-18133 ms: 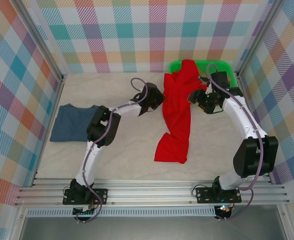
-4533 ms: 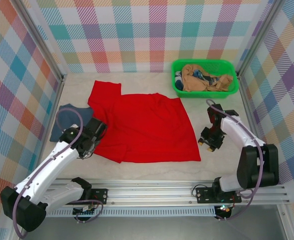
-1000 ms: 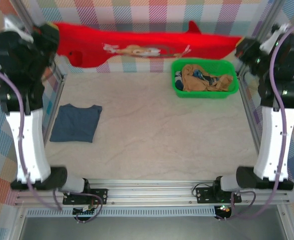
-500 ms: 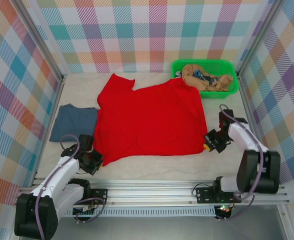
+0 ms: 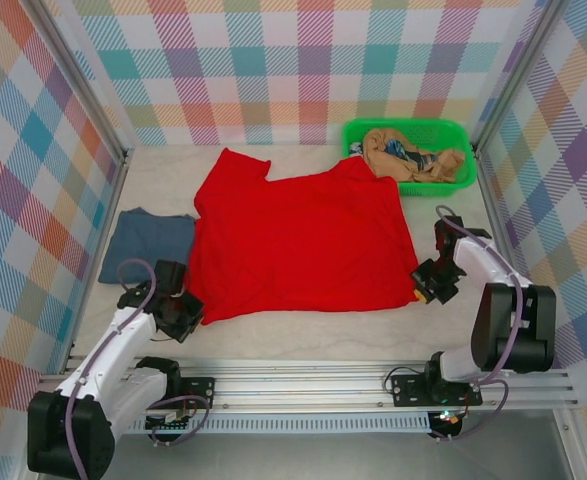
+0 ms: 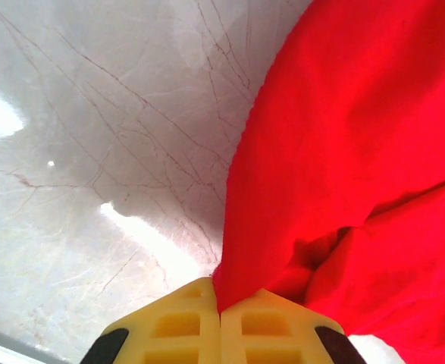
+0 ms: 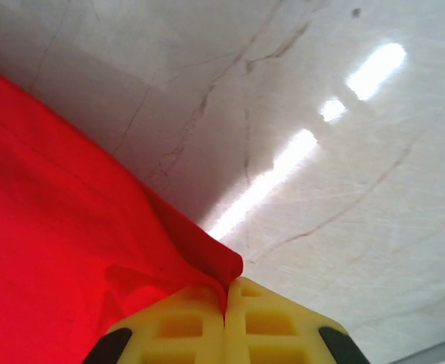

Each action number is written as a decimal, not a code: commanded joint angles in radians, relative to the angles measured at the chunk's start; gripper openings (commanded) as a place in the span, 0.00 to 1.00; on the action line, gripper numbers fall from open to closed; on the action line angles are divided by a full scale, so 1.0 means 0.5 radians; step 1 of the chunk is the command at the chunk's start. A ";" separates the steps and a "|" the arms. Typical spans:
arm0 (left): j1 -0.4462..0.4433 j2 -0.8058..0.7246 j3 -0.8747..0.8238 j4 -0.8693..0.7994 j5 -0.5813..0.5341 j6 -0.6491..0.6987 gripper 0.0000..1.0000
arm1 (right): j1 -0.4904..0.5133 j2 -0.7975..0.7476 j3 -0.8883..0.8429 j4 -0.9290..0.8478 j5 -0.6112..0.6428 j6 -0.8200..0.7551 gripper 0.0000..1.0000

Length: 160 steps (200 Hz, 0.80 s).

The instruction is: Fold and stack the t-shirts

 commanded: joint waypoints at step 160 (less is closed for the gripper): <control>-0.351 -0.025 0.242 -0.543 -0.725 -0.279 0.00 | 0.271 -0.012 -0.070 -0.331 0.254 0.243 0.00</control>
